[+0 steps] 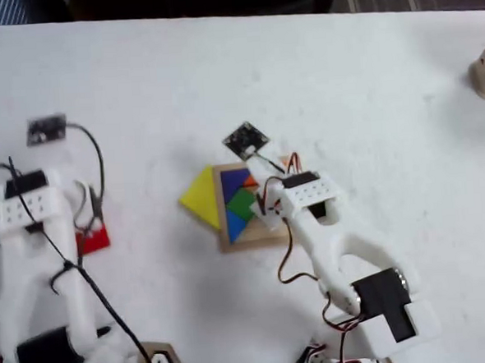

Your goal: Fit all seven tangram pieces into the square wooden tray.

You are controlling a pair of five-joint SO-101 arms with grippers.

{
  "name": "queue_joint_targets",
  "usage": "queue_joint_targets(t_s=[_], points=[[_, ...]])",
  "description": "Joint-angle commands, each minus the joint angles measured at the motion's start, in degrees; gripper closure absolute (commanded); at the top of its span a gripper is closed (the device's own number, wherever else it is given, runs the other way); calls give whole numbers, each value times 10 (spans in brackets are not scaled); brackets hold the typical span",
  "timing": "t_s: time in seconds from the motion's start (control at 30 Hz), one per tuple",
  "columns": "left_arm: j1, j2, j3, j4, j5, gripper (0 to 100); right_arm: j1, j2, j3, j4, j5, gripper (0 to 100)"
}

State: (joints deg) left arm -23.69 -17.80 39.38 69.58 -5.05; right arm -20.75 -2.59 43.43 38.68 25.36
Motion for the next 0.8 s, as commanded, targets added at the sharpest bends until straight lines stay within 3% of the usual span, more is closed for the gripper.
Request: queue_joint_targets(t_s=[0.0,0.13,0.27,0.37,0.63,0.77], points=[[-7,-34,62,2,12,915,-9,0,-15,-4,6,981],[-12,-34,76,-20,66,831,-9,0,-15,-4,7,981],[-21,-34,125,-64,171,648,-10,0,-15,-4,7,981],[-22,-33,182,-107,187,559,-10,0,-15,-4,7,981],[-95,-32,191,-132,135,729,-10,0,-15,-4,7,981],[-100,-32,179,-142,135,736,-10,0,-15,-4,7,981]])
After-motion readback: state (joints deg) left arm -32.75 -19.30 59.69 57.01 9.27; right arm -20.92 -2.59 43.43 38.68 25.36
